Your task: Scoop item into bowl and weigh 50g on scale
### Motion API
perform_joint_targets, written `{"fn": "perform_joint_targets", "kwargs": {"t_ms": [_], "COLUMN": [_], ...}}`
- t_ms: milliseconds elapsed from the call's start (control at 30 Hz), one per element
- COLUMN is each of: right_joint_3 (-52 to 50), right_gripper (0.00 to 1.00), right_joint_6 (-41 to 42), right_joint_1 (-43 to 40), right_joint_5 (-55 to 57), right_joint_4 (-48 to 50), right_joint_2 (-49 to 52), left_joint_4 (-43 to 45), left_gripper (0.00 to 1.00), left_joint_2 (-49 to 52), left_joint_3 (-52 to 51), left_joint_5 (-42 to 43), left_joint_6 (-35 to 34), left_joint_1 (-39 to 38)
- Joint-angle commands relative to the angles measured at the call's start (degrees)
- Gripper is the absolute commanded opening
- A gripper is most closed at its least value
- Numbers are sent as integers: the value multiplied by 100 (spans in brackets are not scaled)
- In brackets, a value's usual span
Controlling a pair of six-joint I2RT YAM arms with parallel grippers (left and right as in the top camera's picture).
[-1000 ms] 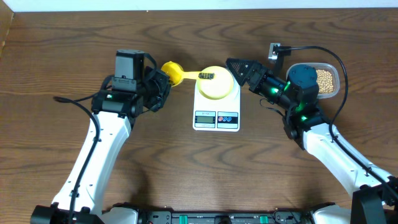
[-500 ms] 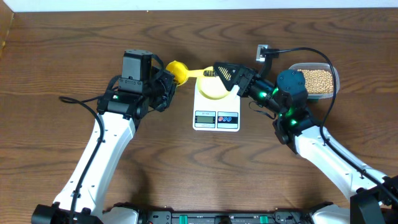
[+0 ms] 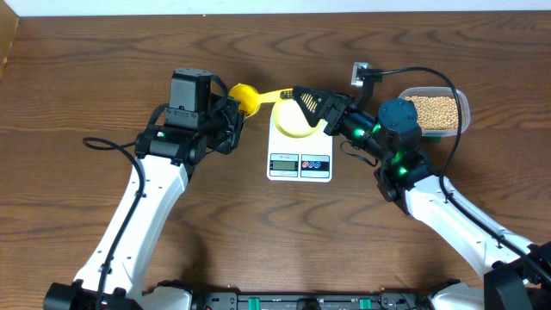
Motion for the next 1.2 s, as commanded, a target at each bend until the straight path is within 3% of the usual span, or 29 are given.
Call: {"fn": "perform_joint_targets", "kwargs": {"t_ms": [0,267,533,1167], "right_joint_3": [127,127,127,127], "right_gripper": [86,83,80,73], "right_joint_6": [-133,-153,-463,-1405], "right_joint_1": [87,85,87,87], "right_joint_5": [144,136,13,-448], "right_joint_4": [17,20,74,271], "right_joint_2": [0,0,0,2], "left_joint_4": [22,393,463,516], "left_gripper": [8,7,8,8], "left_joint_2": [-63,-63,-63,-63], "left_joint_3": [94,94,94,94], "left_joint_5": [-81,-179,-190,-184], "left_joint_6": [-31,737,1005,1012], "left_joint_1": [-92,-286,-332,-420]}}
